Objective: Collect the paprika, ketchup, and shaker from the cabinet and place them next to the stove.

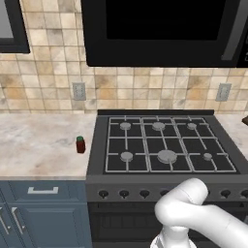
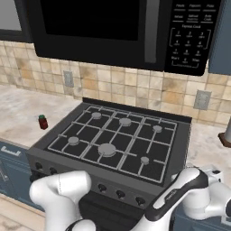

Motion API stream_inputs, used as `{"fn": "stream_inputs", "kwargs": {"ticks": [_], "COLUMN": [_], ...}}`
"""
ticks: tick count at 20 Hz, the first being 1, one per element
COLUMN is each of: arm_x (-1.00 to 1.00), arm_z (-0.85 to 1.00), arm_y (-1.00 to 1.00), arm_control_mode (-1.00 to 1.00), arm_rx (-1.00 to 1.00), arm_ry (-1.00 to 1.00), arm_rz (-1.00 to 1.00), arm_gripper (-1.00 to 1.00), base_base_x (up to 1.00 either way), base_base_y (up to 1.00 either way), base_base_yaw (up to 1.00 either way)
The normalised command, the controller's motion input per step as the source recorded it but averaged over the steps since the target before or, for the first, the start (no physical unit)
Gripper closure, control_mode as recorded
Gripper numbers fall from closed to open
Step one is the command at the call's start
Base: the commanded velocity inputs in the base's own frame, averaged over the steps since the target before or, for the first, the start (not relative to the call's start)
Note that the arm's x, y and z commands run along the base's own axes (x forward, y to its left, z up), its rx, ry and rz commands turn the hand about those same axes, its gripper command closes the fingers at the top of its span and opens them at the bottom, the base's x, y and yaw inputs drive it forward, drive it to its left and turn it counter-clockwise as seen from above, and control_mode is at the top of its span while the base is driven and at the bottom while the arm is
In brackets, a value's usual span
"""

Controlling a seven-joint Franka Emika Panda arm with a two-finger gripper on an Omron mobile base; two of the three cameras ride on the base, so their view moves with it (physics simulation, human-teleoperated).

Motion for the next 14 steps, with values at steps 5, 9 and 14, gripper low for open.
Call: {"fn": "stream_inputs", "kwargs": {"ticks": [5, 9, 14], "arm_x": [0.19, 0.16, 0.10], "arm_z": [-0.20, -0.26, -0.31], "arm_y": [-0.18, -0.14, -0.05], "arm_control_mode": [-1.00, -1.00, -1.00], "arm_rx": [-0.02, -0.03, -0.04], "arm_ry": [0.00, 0.00, 0.00], "arm_rz": [0.00, 0.00, 0.00], "arm_gripper": [1.00, 1.00, -1.00], "base_base_x": [0.00, 0.00, 0.00], "base_base_y": [0.00, 0.00, 0.00], "base_base_yaw": [0.00, 0.00, 0.00]}}
